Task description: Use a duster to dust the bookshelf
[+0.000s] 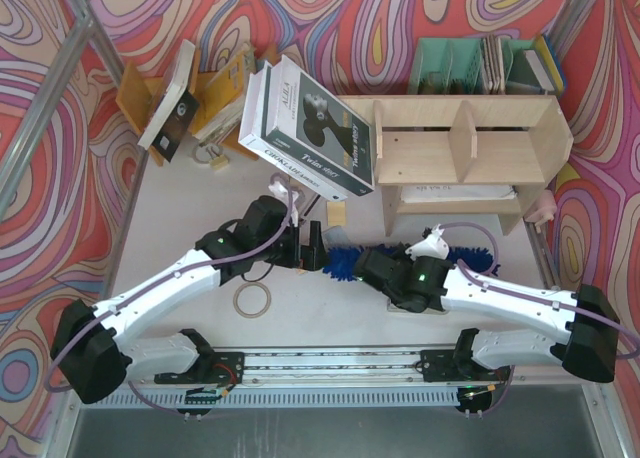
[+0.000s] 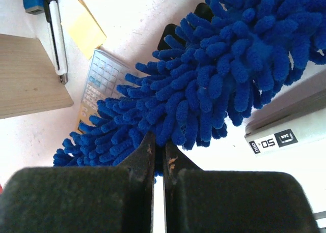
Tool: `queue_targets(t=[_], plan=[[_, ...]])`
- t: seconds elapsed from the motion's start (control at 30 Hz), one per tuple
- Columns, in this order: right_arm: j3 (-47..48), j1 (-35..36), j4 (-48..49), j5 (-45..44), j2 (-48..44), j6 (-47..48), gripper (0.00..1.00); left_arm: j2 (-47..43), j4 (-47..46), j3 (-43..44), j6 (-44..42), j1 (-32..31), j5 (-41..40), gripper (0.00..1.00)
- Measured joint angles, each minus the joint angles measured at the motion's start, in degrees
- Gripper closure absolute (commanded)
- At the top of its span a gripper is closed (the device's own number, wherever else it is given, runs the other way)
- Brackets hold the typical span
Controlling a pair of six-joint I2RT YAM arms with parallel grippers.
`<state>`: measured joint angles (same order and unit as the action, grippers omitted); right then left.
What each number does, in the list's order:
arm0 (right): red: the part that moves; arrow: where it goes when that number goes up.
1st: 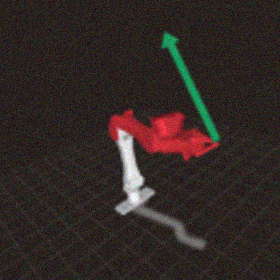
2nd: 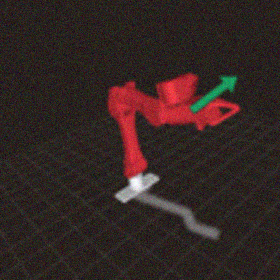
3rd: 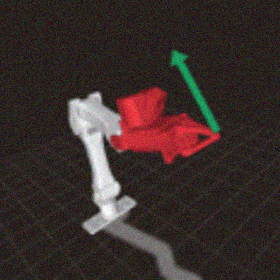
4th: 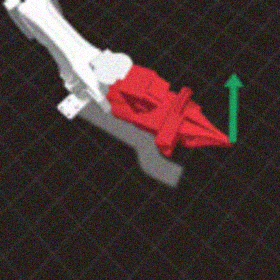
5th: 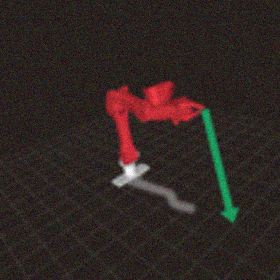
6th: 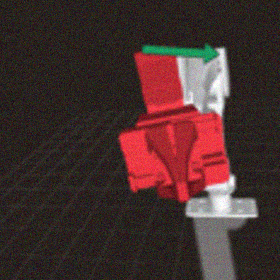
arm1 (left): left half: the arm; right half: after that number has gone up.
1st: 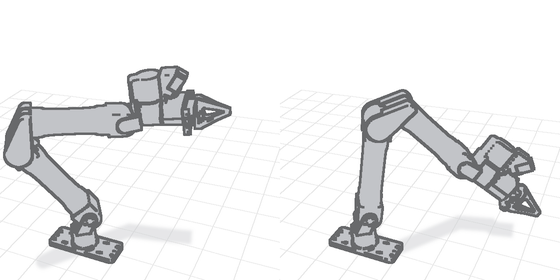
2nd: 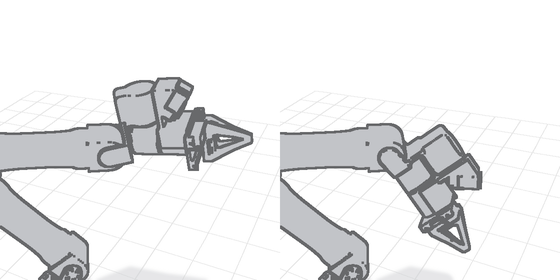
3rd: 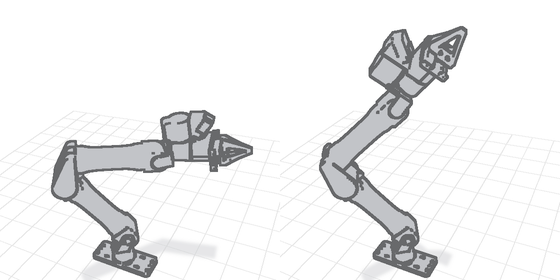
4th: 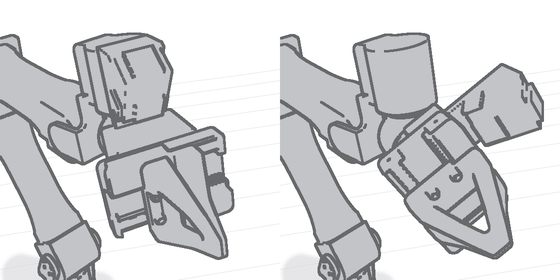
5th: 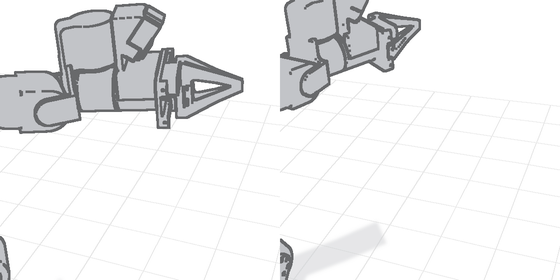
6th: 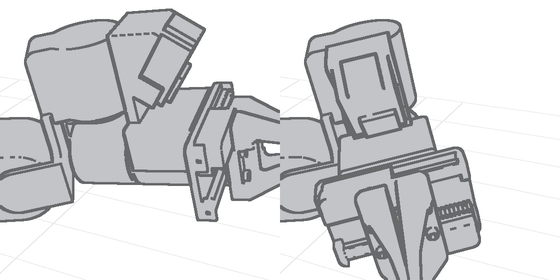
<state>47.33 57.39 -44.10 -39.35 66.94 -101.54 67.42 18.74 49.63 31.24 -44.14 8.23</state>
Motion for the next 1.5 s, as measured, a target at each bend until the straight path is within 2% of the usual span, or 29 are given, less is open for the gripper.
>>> queue_targets(t=[0.37, 0.7, 0.87, 1.03, 1.43, 1.5], plan=[[2.78, -0.04, -4.83, -2.03, -0.02, 0.13, 1.00, 3.37, 1.92, 2.29, -3.17, -5.49, 2.40, 0.19], [3.74, -0.04, -6.36, -3.26, -0.15, -0.33, 1.00, 4.09, 2.93, 2.29, -3.80, -6.49, -2.43, 0.38], [3.74, -0.04, -7.15, -3.67, -0.13, -0.50, 1.00, 4.09, 3.54, 2.29, -4.83, -7.89, -5.46, 0.53], [3.74, -0.98, -8.04, -6.03, 0.33, -0.50, 1.00, 3.91, 3.74, 2.25, -7.21, -11.15, -4.04, 0.67], [4.81, -0.98, -9.49, -6.64, 0.44, -2.10, 1.00, 0.72, 1.92, 0.39, -8.63, -14.36, -7.48, 0.91], [5.03, -0.87, -10.49, -6.47, 0.42, -3.26, 0.96, 0.04, 1.42, 0.37, -8.87, -14.99, -7.76, 0.94]])
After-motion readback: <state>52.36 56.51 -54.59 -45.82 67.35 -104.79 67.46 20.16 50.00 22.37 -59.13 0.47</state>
